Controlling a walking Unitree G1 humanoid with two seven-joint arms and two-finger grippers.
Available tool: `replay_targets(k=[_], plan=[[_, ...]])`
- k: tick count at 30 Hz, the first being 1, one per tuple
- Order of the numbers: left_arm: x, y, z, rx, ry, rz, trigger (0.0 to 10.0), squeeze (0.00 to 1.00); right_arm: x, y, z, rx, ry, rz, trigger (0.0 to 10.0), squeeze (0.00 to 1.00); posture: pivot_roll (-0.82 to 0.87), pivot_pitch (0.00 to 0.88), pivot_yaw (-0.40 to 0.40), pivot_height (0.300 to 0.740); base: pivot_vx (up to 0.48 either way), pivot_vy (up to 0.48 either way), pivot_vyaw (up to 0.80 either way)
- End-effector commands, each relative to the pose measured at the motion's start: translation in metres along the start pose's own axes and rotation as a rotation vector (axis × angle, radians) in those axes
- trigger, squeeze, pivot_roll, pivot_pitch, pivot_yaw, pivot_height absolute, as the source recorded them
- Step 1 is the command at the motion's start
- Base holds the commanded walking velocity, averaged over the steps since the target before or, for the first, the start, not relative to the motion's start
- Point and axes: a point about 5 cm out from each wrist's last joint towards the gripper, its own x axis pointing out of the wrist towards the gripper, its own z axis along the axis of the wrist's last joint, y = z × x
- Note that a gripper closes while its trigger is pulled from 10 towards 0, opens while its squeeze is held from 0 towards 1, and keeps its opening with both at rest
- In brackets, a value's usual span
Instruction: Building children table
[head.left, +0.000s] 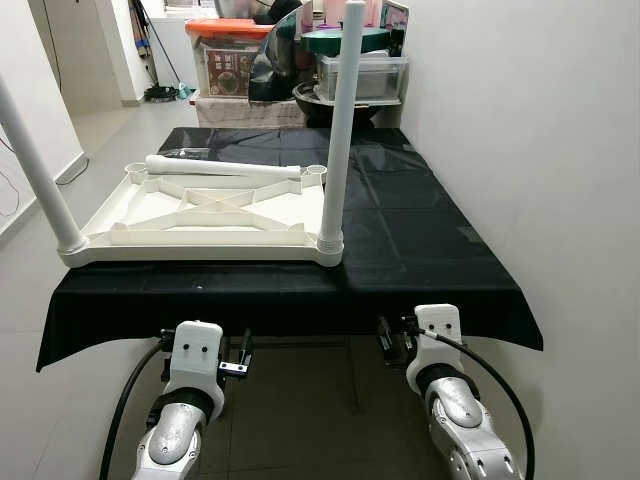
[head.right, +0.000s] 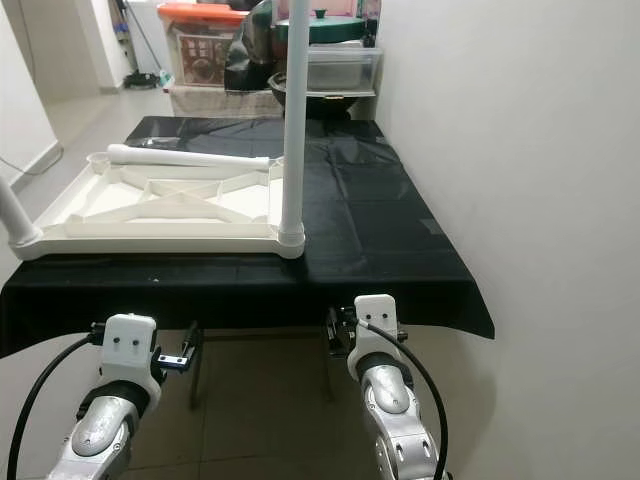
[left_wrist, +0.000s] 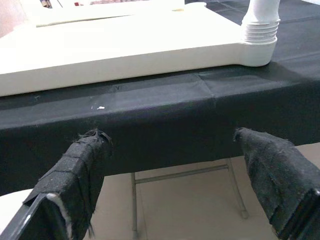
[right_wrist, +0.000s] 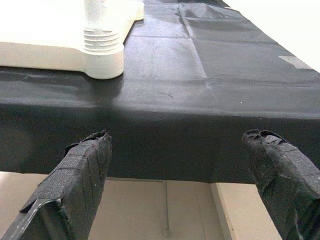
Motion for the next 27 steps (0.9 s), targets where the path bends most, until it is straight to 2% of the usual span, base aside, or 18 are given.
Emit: replay_targets(k=[1, 27], plan=[[-0.0014, -0.0023, -0.0068, 0.005, 0.023, -0.013, 10.0, 0.0, 0.0009, -0.0013, -0.0006, 0.003, -0.006, -0.011, 10.0, 0.0, 0.03, 0.0, -0.026, 0.74, 0.255, 0.0, 0.0], [-0.0014, -0.0032, -0.0062, 0.003, 0.022, -0.02, 10.0, 0.0, 0.0003, -0.0019, 0.0006, 0.009, -0.015, -0.025, 10.0, 0.0, 0.03, 0.0, -0.024, 0.74, 0.253, 0.0, 0.0]])
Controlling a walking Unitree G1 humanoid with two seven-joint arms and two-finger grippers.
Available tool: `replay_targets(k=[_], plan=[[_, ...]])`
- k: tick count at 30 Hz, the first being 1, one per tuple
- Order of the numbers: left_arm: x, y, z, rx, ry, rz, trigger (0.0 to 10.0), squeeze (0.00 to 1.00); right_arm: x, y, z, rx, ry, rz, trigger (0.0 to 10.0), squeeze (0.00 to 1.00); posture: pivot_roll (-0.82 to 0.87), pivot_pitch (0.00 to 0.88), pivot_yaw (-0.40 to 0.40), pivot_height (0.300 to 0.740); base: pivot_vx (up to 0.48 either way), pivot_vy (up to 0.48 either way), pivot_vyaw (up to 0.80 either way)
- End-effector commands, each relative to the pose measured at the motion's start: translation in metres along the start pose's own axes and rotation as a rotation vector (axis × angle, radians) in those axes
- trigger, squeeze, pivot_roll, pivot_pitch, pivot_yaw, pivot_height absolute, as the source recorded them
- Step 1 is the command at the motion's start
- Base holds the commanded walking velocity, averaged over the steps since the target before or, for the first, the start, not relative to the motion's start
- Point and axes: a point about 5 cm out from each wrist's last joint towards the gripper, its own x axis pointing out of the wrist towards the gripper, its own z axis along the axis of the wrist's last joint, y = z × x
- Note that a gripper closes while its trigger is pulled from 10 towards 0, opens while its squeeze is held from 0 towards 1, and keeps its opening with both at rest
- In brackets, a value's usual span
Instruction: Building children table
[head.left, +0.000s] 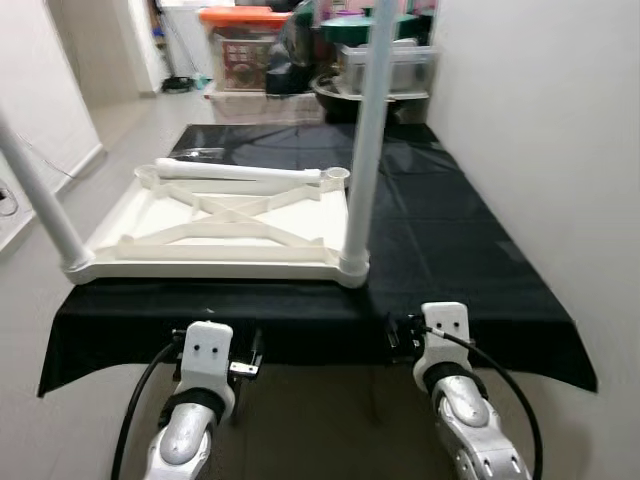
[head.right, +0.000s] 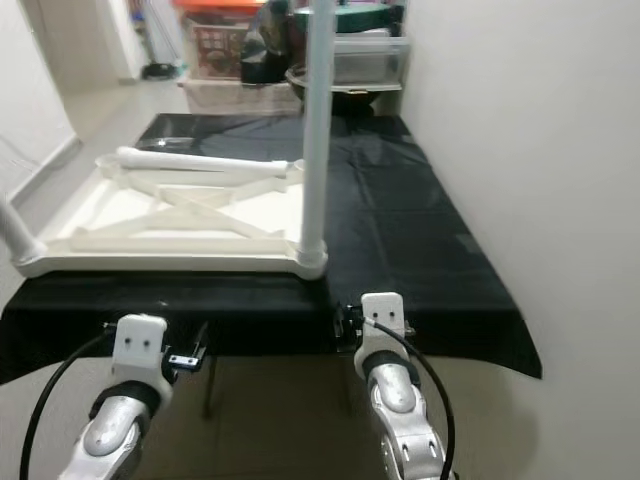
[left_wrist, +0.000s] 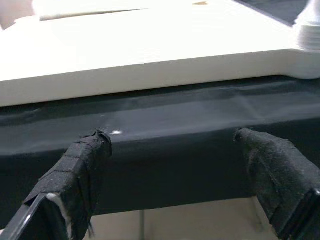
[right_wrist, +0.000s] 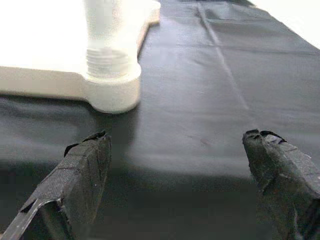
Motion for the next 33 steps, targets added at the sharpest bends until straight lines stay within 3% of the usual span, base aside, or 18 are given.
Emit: replay_targets(k=[1, 23, 33], plan=[[0.002, -0.004, -0.001, -0.001, 0.006, -0.014, 10.0, 0.0, -0.001, -0.009, -0.002, -0.013, 0.0, -0.03, 10.0, 0.0, 0.03, 0.0, -0.024, 0.74, 0.251, 0.0, 0.0], [0.0, -0.005, -0.001, -0.016, 0.014, -0.025, 10.0, 0.0, 0.002, -0.02, 0.002, -0.027, -0.023, -0.084, 10.0, 0.0, 0.03, 0.0, -0.025, 0.74, 0.229, 0.0, 0.0], [-0.001, -0.013, -0.004, -0.051, 0.036, -0.077, 10.0, 0.0, 0.003, -0.043, 0.006, -0.09, -0.041, -0.256, 10.0, 0.0, 0.03, 0.0, -0.027, 0.74, 0.0, 0.0, 0.0]])
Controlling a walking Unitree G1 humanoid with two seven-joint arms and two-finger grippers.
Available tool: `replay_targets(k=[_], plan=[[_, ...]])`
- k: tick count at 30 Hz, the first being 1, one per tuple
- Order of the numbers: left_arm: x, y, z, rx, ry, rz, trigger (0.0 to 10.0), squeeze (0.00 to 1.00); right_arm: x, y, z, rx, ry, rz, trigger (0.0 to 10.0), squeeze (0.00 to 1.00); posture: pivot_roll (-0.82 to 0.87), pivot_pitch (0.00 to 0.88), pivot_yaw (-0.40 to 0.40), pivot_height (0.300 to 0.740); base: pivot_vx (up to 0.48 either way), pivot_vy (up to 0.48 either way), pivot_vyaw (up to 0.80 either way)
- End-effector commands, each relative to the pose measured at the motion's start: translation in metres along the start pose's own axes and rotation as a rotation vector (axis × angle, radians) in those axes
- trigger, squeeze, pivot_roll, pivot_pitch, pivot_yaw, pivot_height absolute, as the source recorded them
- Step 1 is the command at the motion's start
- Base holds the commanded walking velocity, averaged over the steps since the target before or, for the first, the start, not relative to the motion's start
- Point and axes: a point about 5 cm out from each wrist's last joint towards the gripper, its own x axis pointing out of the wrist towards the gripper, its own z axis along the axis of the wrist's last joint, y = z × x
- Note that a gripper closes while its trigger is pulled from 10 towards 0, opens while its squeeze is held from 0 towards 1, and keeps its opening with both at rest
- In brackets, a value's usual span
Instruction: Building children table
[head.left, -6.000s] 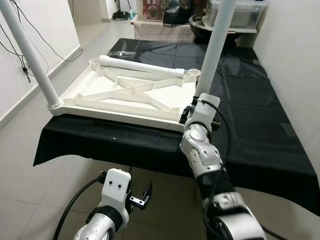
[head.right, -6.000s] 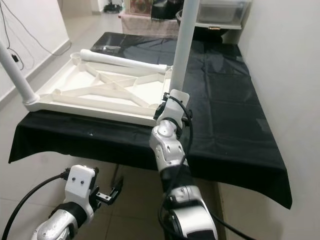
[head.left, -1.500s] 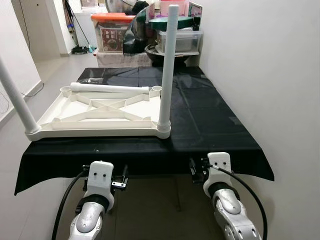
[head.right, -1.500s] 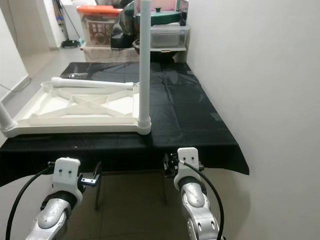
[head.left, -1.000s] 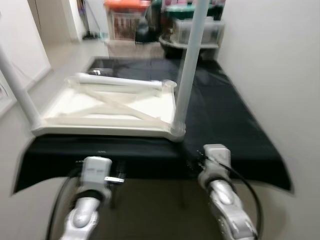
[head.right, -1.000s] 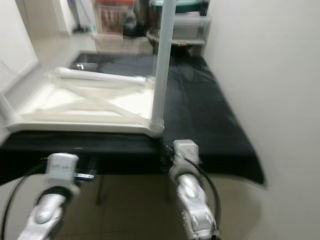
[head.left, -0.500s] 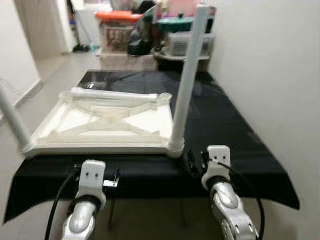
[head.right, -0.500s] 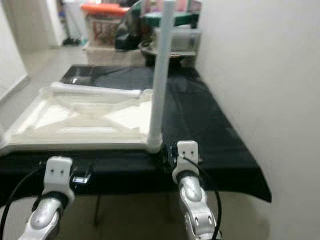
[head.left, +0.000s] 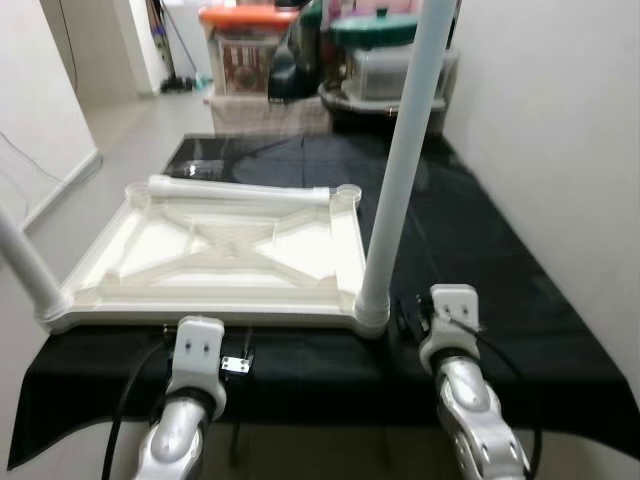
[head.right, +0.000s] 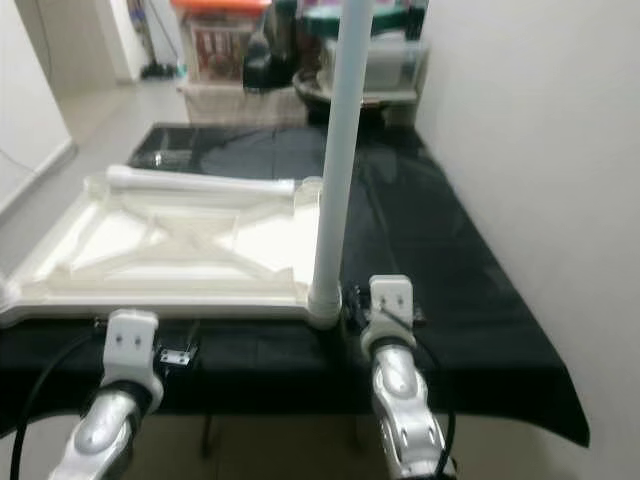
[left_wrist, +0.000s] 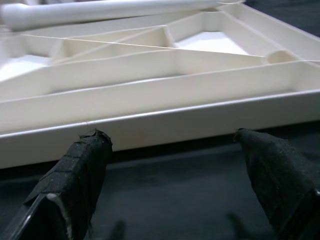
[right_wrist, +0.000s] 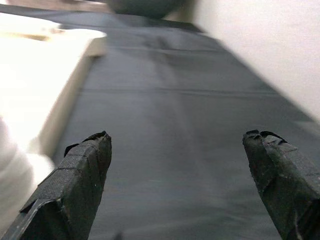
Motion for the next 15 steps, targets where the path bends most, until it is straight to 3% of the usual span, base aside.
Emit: replay_targets(k=[1, 4, 9, 12, 15], plan=[[-0.001, -0.002, -0.003, -0.013, 0.022, -0.019, 10.0, 0.0, 0.001, -0.005, -0.003, -0.008, 0.008, -0.036, 10.0, 0.0, 0.03, 0.0, -0.029, 0.74, 0.0, 0.0, 0.0], [-0.002, -0.005, -0.004, -0.026, 0.027, -0.039, 10.0, 0.0, 0.004, -0.008, -0.004, 0.003, 0.023, -0.022, 10.0, 0.0, 0.03, 0.0, -0.027, 0.74, 0.0, 0.0, 0.0], [-0.007, -0.013, -0.008, -0.052, 0.047, -0.108, 10.0, 0.0, 0.019, -0.017, -0.002, 0.033, 0.044, 0.102, 10.0, 0.0, 0.03, 0.0, -0.02, 0.74, 0.0, 0.0, 0.0], [-0.014, -0.026, -0.015, -0.082, 0.097, -0.214, 10.0, 0.0, 0.037, -0.034, 0.008, 0.017, 0.057, 0.317, 10.0, 0.0, 0.03, 0.0, -0.023, 0.74, 0.0, 0.0, 0.0], [-0.016, -0.029, -0.016, -0.093, 0.108, -0.244, 10.0, 0.0, 0.041, -0.039, 0.011, 0.01, 0.063, 0.359, 10.0, 0.0, 0.03, 0.0, -0.023, 0.74, 0.0, 0.0, 0.0]])
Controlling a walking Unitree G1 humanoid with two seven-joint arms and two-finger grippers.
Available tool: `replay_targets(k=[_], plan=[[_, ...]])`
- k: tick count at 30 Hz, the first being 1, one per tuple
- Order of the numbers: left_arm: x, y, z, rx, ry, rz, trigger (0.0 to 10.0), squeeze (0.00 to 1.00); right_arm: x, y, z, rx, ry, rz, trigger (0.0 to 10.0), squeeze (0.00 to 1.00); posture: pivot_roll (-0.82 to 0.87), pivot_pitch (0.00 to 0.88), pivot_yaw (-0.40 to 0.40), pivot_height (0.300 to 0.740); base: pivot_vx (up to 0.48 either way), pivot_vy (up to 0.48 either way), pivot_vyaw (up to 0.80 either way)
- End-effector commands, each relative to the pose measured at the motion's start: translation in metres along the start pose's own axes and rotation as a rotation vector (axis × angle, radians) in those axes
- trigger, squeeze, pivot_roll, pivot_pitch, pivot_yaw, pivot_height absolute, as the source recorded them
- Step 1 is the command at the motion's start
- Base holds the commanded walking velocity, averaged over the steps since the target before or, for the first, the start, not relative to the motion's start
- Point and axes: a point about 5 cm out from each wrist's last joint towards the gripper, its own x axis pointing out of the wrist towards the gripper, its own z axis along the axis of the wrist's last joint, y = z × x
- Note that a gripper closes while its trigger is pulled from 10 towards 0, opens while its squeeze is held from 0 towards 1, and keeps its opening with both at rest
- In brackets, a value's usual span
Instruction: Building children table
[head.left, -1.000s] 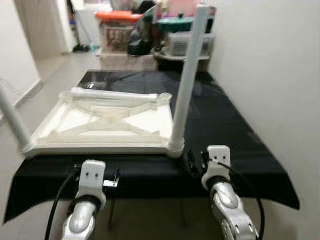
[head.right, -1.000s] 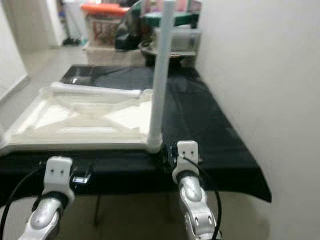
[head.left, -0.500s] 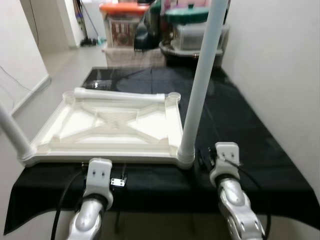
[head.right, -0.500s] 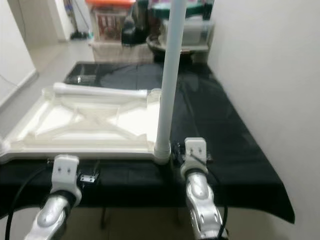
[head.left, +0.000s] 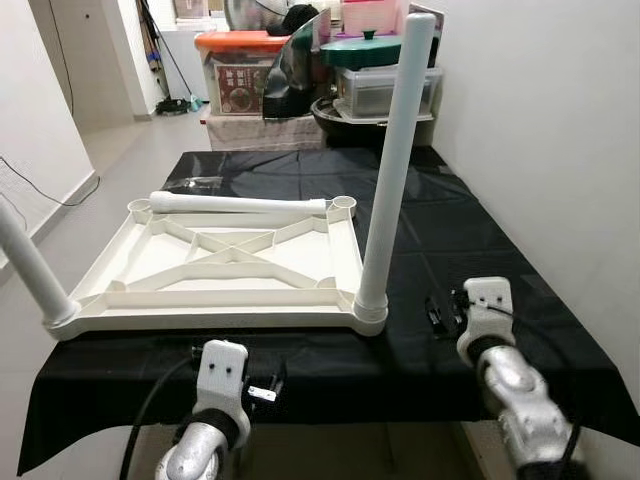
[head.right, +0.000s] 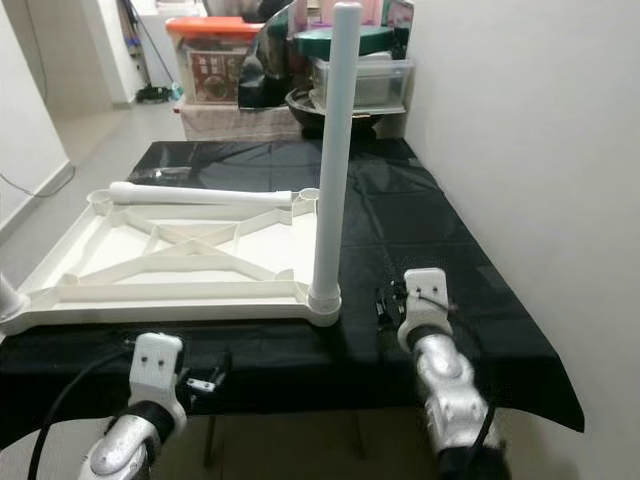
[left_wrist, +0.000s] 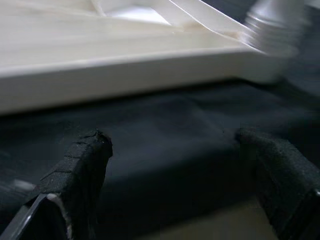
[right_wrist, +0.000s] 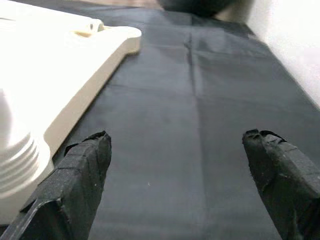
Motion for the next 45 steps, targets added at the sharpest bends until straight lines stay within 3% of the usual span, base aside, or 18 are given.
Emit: replay_targets(k=[1, 2, 4, 5, 8, 9, 15, 20, 45], plan=[[-0.002, -0.005, 0.0, -0.01, 0.009, -0.051, 10.0, 0.0, 0.003, -0.002, -0.001, 0.042, 0.021, 0.08, 10.0, 0.32, 0.03, 0.0, -0.025, 0.74, 0.0, 0.0, 0.0], [-0.003, -0.009, 0.0, -0.005, 0.012, -0.083, 10.0, 0.0, 0.004, -0.009, 0.007, 0.05, 0.01, 0.138, 10.0, 1.0, 0.04, 0.0, -0.027, 0.74, 0.0, 0.0, 0.0], [-0.003, -0.009, 0.0, -0.005, 0.012, -0.083, 10.0, 0.0, 0.004, -0.009, 0.007, 0.05, 0.01, 0.138, 10.0, 1.0, 0.04, 0.0, -0.027, 0.74, 0.0, 0.0, 0.0], [-0.006, -0.012, 0.0, 0.001, 0.015, -0.113, 10.0, 0.0, 0.005, -0.005, 0.024, 0.033, -0.008, 0.326, 10.0, 1.0, 0.04, 0.0, -0.023, 0.74, 0.0, 0.0, 0.0], [-0.006, -0.012, 0.001, 0.003, 0.016, -0.118, 10.0, 0.0, 0.004, 0.0, 0.027, 0.005, -0.011, 0.404, 10.0, 1.0, 0.04, 0.0, -0.023, 0.74, 0.0, 0.0, 0.0], [-0.007, -0.013, 0.001, 0.005, 0.017, -0.122, 10.0, 0.0, 0.002, 0.006, 0.03, -0.012, -0.009, 0.489, 10.0, 0.0, 0.05, 0.0, -0.021, 0.74, 0.0, 0.0, 0.0], [-0.011, -0.016, 0.002, 0.008, 0.017, -0.143, 10.0, 0.0, 0.006, 0.021, 0.041, -0.016, -0.019, 0.69, 10.0, 0.0, 0.06, 0.0, -0.022, 0.74, 0.0, 0.0, 0.0], [-0.014, -0.018, 0.004, 0.017, 0.018, -0.161, 10.0, 0.0, 0.019, 0.031, 0.052, -0.018, -0.045, 0.748, 10.0, 0.0, 0.06, 0.0, -0.031, 0.74, 0.0, 0.0, 0.0], [-0.019, -0.025, 0.007, 0.046, 0.017, -0.178, 10.0, 0.0, 0.054, 0.054, 0.074, 0.018, -0.123, 0.684, 10.0, 0.0, 0.07, 0.0, -0.049, 0.74, 0.0, 0.0, 0.0]])
